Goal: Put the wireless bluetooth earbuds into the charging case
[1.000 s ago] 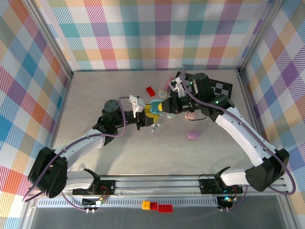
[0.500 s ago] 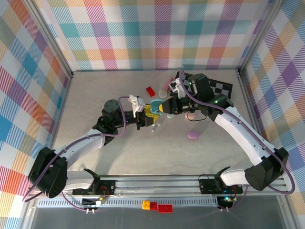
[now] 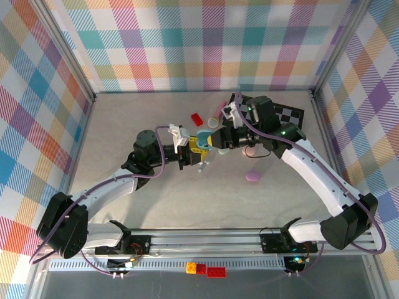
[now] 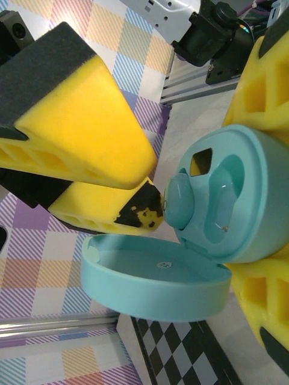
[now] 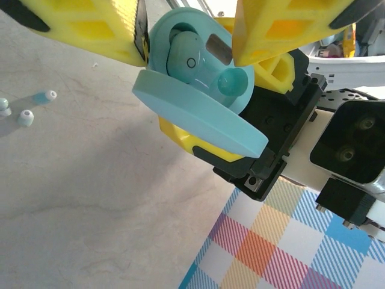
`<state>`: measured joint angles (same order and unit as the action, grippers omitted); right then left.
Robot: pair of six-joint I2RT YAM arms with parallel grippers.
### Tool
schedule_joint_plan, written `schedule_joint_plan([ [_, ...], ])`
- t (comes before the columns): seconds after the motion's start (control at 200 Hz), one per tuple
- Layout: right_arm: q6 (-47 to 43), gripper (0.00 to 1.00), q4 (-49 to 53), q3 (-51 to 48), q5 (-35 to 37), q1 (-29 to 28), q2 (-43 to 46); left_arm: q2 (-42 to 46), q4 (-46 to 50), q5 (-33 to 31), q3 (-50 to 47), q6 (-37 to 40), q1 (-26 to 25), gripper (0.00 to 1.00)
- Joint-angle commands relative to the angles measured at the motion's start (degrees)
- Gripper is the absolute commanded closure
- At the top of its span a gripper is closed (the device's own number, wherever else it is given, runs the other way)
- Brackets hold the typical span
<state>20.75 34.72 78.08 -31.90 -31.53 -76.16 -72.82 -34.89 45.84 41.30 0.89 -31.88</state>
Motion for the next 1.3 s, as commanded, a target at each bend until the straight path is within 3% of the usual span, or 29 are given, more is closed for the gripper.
schedule_joint_plan([
  [0.0,0.83,0.57,-1.84,-1.15,0.94,0.33,3.62,0.57,-3.54,0.38,1.15,-0.31,-0.38,0.69],
  [0.275,6.50,0.48,-12.78,-12.35,3.19,3.10,12.32,0.22,-10.86,-1.67,-2.47,-4.19,4.42,0.69],
  [0.435,11.63,0.48,-15.20,-18.24,4.47,5.03,11.16,0.97,-17.54,-1.92,-5.44,-8.75,9.86,0.69],
  [0.76,16.48,0.48,-21.96,-24.03,4.95,2.39,-5.98,6.86,-13.82,-1.82,-7.35,-8.75,14.83,0.69],
  [1.09,18.76,0.64,-27.09,-15.50,3.43,-5.37,-26.90,8.99,-11.90,-1.03,-6.76,-9.05,14.92,0.69],
  [1.295,20.12,0.69,-28.51,-11.33,2.87,-6.88,-34.06,11.06,-9.42,-1.30,-6.36,-8.16,14.92,0.69],
])
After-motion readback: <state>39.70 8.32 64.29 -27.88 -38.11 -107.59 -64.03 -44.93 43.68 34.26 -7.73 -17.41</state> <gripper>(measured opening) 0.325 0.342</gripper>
